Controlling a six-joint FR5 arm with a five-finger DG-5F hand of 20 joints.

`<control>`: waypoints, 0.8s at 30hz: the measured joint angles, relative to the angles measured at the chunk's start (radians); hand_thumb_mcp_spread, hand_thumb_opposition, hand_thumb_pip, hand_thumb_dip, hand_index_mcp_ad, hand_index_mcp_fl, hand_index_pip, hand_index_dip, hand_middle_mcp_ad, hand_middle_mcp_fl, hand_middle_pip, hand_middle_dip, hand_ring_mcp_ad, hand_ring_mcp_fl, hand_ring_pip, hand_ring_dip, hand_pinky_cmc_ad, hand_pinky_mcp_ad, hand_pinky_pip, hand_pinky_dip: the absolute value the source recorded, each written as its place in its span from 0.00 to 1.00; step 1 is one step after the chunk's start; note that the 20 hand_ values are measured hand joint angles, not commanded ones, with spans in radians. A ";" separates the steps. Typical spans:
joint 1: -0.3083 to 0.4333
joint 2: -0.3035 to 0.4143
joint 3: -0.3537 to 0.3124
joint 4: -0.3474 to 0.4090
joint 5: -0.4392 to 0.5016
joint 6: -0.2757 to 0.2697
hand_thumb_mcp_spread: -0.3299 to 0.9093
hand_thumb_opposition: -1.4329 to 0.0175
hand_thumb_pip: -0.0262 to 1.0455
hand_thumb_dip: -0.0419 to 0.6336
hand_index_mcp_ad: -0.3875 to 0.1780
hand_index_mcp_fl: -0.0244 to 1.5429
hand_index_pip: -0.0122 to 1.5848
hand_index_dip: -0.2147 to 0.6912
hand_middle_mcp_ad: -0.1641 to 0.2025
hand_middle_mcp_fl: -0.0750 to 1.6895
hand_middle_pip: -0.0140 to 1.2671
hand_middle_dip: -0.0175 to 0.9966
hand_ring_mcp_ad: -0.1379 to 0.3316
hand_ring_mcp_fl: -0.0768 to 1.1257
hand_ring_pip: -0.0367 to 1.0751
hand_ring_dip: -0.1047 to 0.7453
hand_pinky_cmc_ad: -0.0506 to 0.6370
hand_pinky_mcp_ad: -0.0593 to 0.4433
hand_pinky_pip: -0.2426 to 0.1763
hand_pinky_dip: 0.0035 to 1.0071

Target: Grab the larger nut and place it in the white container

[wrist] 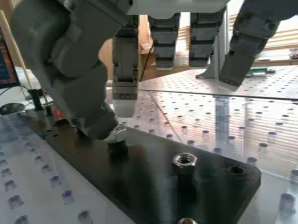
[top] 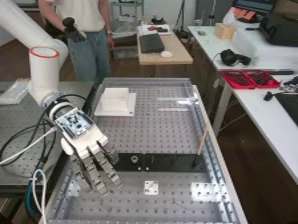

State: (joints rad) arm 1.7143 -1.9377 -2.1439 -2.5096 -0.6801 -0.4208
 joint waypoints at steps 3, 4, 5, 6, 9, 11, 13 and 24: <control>0.001 -0.003 0.000 0.000 0.004 0.002 0.54 0.37 0.77 0.46 0.53 0.03 0.99 0.38 0.72 0.05 0.12 0.25 0.67 0.06 0.19 0.29 0.59 0.75 0.37 0.70; 0.002 -0.004 0.000 0.001 0.005 0.002 0.54 0.37 0.77 0.46 0.53 0.03 0.99 0.38 0.72 0.05 0.12 0.25 0.67 0.06 0.19 0.29 0.59 0.75 0.37 0.70; 0.002 -0.005 -0.001 0.002 0.006 0.003 0.54 0.37 0.77 0.46 0.53 0.03 0.99 0.38 0.72 0.05 0.12 0.25 0.67 0.06 0.19 0.29 0.59 0.75 0.37 0.71; 0.002 -0.007 -0.001 0.003 0.006 0.004 0.54 0.37 0.77 0.46 0.53 0.03 0.99 0.38 0.72 0.05 0.12 0.25 0.67 0.06 0.19 0.29 0.59 0.75 0.37 0.70; 0.003 -0.013 -0.003 0.008 0.007 0.004 0.54 0.38 0.76 0.45 0.53 0.03 0.99 0.38 0.72 0.05 0.12 0.25 0.67 0.06 0.19 0.29 0.59 0.75 0.37 0.71; 0.004 -0.016 -0.004 0.010 0.007 0.005 0.54 0.38 0.76 0.46 0.53 0.03 0.99 0.38 0.72 0.04 0.12 0.25 0.67 0.06 0.19 0.29 0.59 0.75 0.37 0.72; 0.005 -0.018 -0.005 0.012 0.008 0.006 0.54 0.38 0.76 0.45 0.53 0.03 0.99 0.38 0.72 0.05 0.12 0.25 0.67 0.06 0.19 0.28 0.59 0.75 0.37 0.72; 0.010 -0.022 -0.009 0.036 0.016 -0.001 0.54 0.38 0.76 0.46 0.53 0.03 0.99 0.38 0.72 0.05 0.12 0.25 0.67 0.06 0.20 0.27 0.59 0.75 0.37 0.74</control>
State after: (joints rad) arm 1.7246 -1.9601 -2.1526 -2.4733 -0.6637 -0.4218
